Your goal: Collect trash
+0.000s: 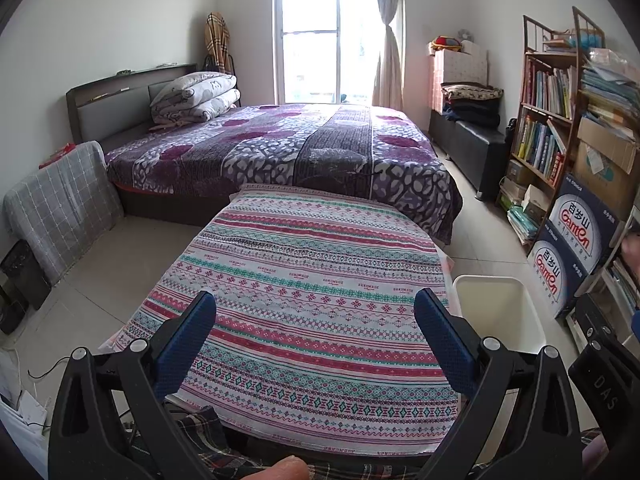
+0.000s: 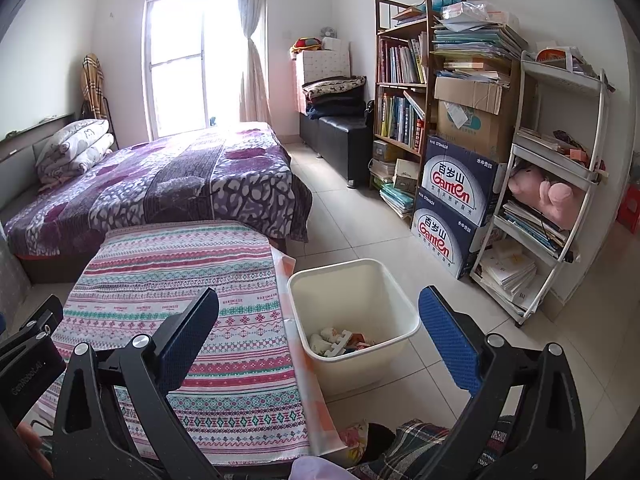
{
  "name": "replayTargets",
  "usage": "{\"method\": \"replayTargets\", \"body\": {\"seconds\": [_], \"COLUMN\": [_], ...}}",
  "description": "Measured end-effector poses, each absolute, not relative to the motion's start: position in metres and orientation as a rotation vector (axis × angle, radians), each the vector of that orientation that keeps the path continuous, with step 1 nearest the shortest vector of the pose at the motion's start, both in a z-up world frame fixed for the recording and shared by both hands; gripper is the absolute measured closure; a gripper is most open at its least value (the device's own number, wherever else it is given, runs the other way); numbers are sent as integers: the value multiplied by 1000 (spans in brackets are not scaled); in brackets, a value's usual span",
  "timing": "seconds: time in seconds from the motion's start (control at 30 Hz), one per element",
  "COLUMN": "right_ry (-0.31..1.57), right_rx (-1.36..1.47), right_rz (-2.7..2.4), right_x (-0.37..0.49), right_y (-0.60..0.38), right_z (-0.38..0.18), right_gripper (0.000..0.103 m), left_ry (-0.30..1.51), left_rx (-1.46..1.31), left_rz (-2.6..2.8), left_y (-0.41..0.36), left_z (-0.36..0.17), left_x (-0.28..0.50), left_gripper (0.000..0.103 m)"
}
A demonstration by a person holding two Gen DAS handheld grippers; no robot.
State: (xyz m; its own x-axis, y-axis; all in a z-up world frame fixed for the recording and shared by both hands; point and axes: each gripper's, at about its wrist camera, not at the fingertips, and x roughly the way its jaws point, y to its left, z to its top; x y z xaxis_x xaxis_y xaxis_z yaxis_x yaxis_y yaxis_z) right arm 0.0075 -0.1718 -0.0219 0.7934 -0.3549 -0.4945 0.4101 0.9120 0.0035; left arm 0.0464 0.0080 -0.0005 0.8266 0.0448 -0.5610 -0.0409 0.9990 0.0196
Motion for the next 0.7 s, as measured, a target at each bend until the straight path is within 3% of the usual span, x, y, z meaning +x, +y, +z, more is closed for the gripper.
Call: {"method": "replayTargets", "body": {"seconds": [0.7], "right_ry": [551], "right_rx": [114], "right_rz": [-408], "right_x": [12], "right_y": [-175], "right_z": [-24], "right_gripper": [7], "left_ry": [581], "left_rx": [22], "left_rz": [44], "left_y": [8], "left_z": [-1], "left_x": [48], "left_gripper": [8]}}
